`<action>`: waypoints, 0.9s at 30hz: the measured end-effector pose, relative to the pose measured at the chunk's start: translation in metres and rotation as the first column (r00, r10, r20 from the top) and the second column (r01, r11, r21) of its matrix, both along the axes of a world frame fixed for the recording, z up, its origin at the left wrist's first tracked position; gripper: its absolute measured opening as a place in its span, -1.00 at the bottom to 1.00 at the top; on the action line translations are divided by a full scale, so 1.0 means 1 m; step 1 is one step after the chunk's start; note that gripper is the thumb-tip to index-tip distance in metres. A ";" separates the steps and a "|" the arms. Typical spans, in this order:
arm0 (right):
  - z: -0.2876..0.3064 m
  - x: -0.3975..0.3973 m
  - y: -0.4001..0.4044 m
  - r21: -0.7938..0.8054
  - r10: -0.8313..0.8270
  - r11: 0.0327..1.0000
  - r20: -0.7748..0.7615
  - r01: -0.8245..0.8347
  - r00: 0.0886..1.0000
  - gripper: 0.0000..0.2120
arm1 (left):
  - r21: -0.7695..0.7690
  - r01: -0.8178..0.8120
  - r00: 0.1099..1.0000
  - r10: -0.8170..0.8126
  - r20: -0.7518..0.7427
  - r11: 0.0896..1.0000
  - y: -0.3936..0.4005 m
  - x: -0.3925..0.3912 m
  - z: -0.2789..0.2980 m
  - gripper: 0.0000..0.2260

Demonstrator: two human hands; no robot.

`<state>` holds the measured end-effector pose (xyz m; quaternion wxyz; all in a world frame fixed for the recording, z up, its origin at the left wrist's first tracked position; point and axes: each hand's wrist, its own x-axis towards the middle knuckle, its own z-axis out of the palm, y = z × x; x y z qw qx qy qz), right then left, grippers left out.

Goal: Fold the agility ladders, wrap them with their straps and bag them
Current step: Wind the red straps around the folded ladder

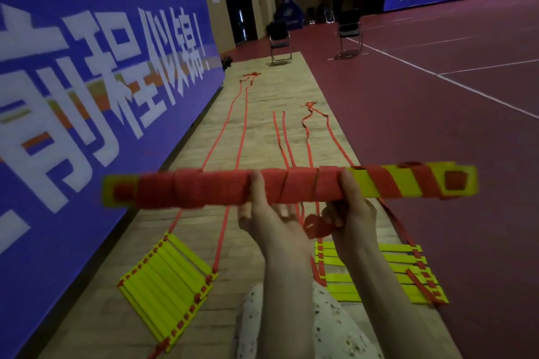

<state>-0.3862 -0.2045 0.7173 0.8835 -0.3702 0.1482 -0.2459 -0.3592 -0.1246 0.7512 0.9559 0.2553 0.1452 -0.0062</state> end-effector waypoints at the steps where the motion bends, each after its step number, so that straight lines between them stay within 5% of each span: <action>1: 0.000 -0.001 0.001 -0.108 -0.012 0.994 0.020 0.014 1.000 -0.57 | -0.027 0.005 0.997 -0.007 -0.081 1.000 -0.002 0.002 -0.002 -0.24; 4: 0.004 -0.001 -0.003 -0.411 0.021 0.912 0.009 -0.016 1.000 -0.62 | 0.033 0.124 0.989 -0.121 -0.089 0.992 0.007 0.026 -0.010 -0.32; 6: 0.009 -0.002 -0.006 -0.499 0.039 0.864 -0.055 -0.061 0.998 -0.61 | -0.018 0.138 0.977 -0.139 -0.161 0.990 0.006 0.027 -0.015 -0.74; 8: 0.011 -0.007 -0.008 -0.519 0.036 0.850 -0.113 -0.090 0.993 -0.60 | -0.152 0.068 0.989 -0.086 -0.117 0.986 0.002 0.024 -0.017 -0.97; 10: 0.010 -0.014 -0.006 -0.487 0.074 0.861 -0.165 -0.146 0.984 -0.60 | -0.331 -0.035 0.999 0.045 0.025 0.943 0.004 0.021 -0.017 -0.86; 13: 0.005 -0.020 -0.001 -0.338 0.117 0.923 -0.212 -0.185 0.970 -0.55 | -0.374 -0.048 0.966 0.138 0.217 0.926 0.009 0.017 -0.028 -0.62; 15: 0.003 -0.020 0.005 -0.194 0.117 0.966 -0.267 -0.172 0.957 -0.52 | -0.256 0.060 0.901 0.058 0.430 0.965 0.015 0.013 -0.033 -0.36; 18: -0.001 -0.018 0.009 0.025 0.116 0.993 -0.194 -0.114 0.974 -0.72 | -0.004 0.170 0.752 -0.127 0.647 0.985 0.022 0.012 -0.035 -0.11; 20: 0.000 -0.015 0.008 0.037 0.057 0.998 -0.059 -0.054 0.997 -0.80 | 0.019 0.155 0.824 -0.140 0.549 0.988 0.022 0.006 -0.026 -0.31; 23: 0.001 -0.010 0.002 -0.038 -0.028 0.999 0.063 0.031 0.998 -0.74 | 0.002 0.047 0.996 -0.047 0.081 0.999 0.008 -0.015 -0.005 -0.55; 27: -0.006 -0.006 -0.010 -0.355 -0.040 0.933 0.066 0.061 0.997 -0.60 | -0.091 0.035 0.987 -0.049 -0.155 0.995 -0.001 -0.016 0.017 -0.78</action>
